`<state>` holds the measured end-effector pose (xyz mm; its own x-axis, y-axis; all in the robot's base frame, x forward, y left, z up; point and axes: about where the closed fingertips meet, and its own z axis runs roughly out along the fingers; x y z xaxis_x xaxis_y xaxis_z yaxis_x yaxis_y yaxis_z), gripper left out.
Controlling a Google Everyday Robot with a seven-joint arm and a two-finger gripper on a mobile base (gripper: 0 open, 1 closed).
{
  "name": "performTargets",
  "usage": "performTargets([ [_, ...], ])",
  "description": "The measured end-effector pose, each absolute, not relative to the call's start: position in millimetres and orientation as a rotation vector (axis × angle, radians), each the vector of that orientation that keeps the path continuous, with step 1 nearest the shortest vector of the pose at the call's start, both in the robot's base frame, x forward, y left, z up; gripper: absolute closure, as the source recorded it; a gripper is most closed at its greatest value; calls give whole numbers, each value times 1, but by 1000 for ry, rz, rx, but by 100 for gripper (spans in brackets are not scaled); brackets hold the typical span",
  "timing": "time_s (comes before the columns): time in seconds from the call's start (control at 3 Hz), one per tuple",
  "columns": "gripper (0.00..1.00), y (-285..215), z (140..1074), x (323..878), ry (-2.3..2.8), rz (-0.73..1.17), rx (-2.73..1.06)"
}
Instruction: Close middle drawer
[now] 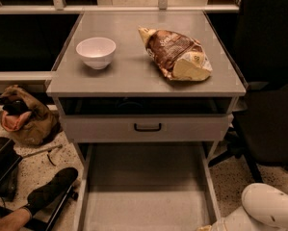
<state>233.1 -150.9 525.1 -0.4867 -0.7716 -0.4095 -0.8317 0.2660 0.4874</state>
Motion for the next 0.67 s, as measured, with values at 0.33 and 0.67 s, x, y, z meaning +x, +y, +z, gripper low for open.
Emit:
performTargets([
  [0.33,0,-141,499,225,2445,1121,-1523],
  [0.67,0,-128,474,211,2446,1226,-1505],
])
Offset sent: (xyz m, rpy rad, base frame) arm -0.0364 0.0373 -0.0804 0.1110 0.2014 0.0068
